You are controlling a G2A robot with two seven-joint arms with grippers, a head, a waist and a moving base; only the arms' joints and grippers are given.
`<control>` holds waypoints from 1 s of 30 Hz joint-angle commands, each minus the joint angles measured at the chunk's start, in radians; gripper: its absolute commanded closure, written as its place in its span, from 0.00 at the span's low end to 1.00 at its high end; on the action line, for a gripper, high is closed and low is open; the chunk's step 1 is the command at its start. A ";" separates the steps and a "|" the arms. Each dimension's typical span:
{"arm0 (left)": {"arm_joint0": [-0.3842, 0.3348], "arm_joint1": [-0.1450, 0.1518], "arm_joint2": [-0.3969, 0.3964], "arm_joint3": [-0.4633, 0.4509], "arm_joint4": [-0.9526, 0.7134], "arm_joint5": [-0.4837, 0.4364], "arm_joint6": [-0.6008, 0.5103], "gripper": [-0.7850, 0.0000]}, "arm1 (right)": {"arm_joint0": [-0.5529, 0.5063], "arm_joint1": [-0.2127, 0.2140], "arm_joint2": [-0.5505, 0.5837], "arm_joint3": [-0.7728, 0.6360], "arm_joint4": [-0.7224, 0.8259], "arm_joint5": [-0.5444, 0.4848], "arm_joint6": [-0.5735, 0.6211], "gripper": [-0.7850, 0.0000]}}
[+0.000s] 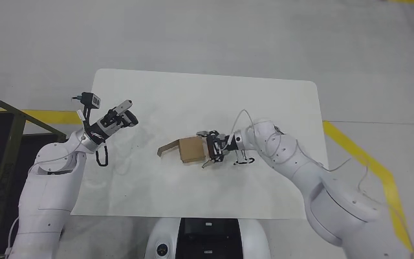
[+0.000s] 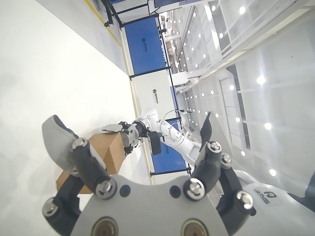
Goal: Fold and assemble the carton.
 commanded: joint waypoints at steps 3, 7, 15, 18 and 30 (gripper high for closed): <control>0.000 0.000 0.000 0.000 0.000 0.000 0.000 0.00 | -0.011 0.004 0.035 -0.016 0.061 0.045 0.026 0.00; 0.000 0.000 0.000 0.000 0.000 0.000 0.000 0.00 | -0.021 0.000 0.038 -0.048 0.074 0.034 0.071 0.00; 0.000 0.000 0.000 0.000 0.000 0.000 0.000 0.00 | -0.033 -0.004 0.034 -0.066 0.088 -0.022 0.040 0.48; 0.000 0.000 0.000 0.000 0.000 0.000 0.000 0.00 | -0.032 -0.003 0.034 -0.056 0.088 -0.040 0.040 0.60; 0.000 0.000 0.000 0.000 0.000 0.000 0.000 0.00 | -0.058 -0.019 0.097 0.007 0.348 -0.201 0.236 0.58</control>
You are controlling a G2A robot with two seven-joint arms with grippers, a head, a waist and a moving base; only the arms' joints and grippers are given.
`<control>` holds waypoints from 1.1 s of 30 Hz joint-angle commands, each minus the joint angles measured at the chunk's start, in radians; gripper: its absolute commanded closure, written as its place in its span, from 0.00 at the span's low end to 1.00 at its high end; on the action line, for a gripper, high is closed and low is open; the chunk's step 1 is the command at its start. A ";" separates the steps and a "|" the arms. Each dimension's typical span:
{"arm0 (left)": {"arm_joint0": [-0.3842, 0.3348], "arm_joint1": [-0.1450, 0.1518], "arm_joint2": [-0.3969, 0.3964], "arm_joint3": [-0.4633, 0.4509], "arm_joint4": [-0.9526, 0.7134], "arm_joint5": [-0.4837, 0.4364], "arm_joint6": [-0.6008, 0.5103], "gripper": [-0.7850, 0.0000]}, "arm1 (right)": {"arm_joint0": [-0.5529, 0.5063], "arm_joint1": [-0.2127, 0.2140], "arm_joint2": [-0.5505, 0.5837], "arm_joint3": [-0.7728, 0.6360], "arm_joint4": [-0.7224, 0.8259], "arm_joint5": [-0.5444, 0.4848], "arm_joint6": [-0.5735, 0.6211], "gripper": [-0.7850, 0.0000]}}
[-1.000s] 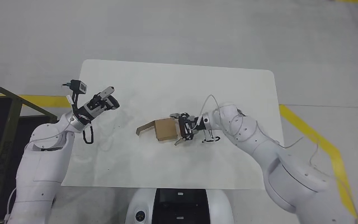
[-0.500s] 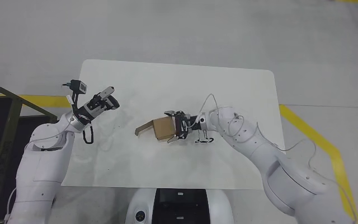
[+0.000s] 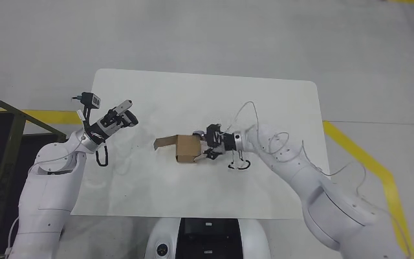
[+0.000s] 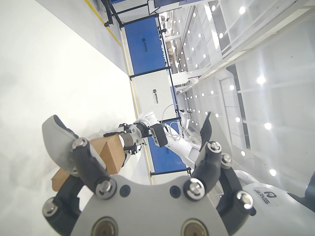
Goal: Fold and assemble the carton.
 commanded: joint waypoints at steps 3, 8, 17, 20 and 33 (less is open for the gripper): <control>0.000 0.000 0.000 0.000 0.000 0.000 0.000 0.00 | -0.015 -0.007 -0.002 0.012 0.193 0.002 0.153 0.54; 0.000 0.000 0.000 0.000 0.000 0.000 0.000 0.00 | -0.017 0.002 -0.011 -0.012 0.453 0.002 0.351 0.50; 0.000 0.000 0.000 0.000 0.000 0.000 0.000 0.00 | -0.004 0.060 -0.011 -0.168 0.661 0.002 0.499 0.38; 0.000 0.000 0.000 0.000 0.000 0.000 0.000 0.00 | -0.020 0.084 -0.011 -0.204 0.767 0.002 0.558 0.47; 0.000 0.000 0.000 0.000 0.000 0.000 0.000 0.00 | -0.038 0.180 -0.017 -0.314 1.189 0.002 0.993 0.08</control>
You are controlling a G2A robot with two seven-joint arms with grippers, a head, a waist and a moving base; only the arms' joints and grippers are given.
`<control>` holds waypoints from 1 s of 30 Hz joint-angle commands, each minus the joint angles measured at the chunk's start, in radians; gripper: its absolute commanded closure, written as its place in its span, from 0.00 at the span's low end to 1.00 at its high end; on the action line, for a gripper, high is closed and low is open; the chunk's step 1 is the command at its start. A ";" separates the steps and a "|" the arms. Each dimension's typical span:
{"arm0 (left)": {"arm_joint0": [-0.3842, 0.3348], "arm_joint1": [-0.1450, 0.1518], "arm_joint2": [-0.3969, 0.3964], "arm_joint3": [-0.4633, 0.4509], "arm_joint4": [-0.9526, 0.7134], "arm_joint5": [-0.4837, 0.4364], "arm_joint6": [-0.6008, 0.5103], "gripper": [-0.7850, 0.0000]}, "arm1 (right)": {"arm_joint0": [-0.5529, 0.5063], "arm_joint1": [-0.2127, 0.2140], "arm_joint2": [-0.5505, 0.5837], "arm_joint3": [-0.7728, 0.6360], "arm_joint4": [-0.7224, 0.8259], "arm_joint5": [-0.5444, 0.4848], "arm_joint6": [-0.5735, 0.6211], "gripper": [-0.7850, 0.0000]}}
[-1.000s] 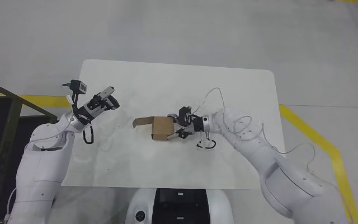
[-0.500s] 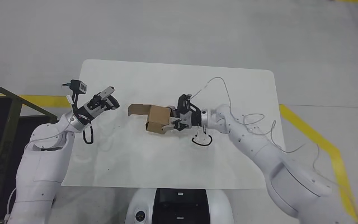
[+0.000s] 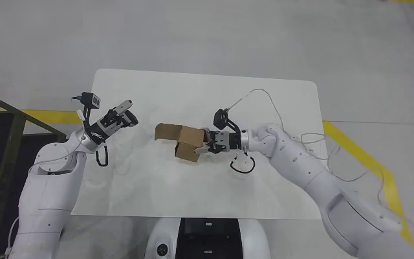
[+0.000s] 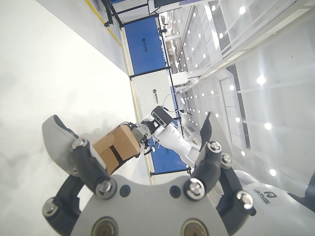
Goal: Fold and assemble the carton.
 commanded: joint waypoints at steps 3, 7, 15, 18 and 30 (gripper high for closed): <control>0.000 0.000 0.000 0.000 0.000 0.000 0.000 0.00 | -0.005 0.011 0.013 0.010 0.066 0.000 0.062 0.00; 0.000 0.000 0.000 0.000 0.000 0.000 0.000 0.00 | -0.010 0.008 0.026 0.044 0.112 0.019 0.087 0.00; 0.000 0.000 0.000 0.000 0.000 0.000 0.000 0.00 | 0.034 0.014 0.092 0.011 -0.161 0.024 -0.137 0.00; 0.000 0.000 0.000 0.000 0.000 0.000 0.000 0.00 | -0.004 0.041 0.117 -0.142 -0.585 0.095 -0.429 0.00; 0.000 0.000 0.000 0.000 0.000 0.000 0.000 0.00 | -0.157 0.121 0.111 -0.298 -1.210 0.216 -0.926 0.00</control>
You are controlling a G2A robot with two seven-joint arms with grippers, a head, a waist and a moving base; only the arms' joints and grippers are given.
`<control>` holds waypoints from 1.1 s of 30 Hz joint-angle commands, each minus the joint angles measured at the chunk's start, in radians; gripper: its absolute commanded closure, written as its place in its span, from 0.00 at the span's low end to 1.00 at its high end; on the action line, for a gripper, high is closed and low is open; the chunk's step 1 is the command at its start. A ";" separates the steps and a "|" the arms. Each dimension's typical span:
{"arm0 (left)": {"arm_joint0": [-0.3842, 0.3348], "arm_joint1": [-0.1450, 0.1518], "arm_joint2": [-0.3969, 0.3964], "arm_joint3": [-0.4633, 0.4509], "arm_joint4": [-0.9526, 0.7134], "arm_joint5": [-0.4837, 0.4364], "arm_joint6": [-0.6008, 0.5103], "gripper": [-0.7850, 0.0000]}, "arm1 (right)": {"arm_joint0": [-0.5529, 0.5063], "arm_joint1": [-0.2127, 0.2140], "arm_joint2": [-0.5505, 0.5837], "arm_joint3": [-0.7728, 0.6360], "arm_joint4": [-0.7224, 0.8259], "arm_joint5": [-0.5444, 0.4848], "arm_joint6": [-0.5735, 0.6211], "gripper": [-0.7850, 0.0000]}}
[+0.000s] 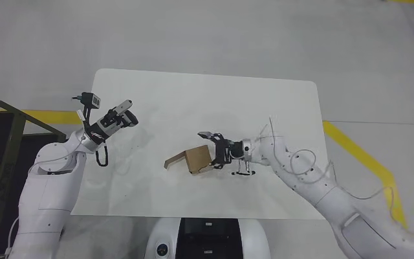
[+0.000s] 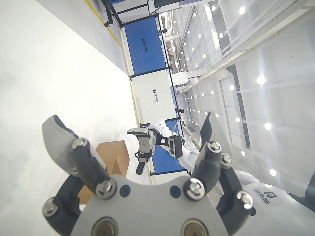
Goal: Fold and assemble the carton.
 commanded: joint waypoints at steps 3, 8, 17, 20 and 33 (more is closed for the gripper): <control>0.000 0.000 0.000 0.000 0.000 0.000 0.000 0.00 | -0.014 0.014 0.021 -0.019 -0.024 -0.005 -0.018 0.00; 0.000 0.000 0.000 0.000 0.000 0.000 0.000 0.00 | -0.035 0.039 0.055 -0.098 -0.097 0.011 0.026 0.00; 0.000 0.000 0.000 0.000 0.000 0.000 0.000 0.00 | -0.083 0.058 0.061 -0.204 -0.167 -0.008 0.113 0.00; 0.000 0.000 0.000 0.000 0.000 0.000 0.000 0.00 | -0.079 0.058 0.053 -0.211 -0.189 -0.029 0.124 0.00; 0.000 0.000 0.000 0.000 0.000 0.000 0.000 0.00 | -0.013 0.011 0.009 -0.113 -0.146 -0.061 0.191 0.00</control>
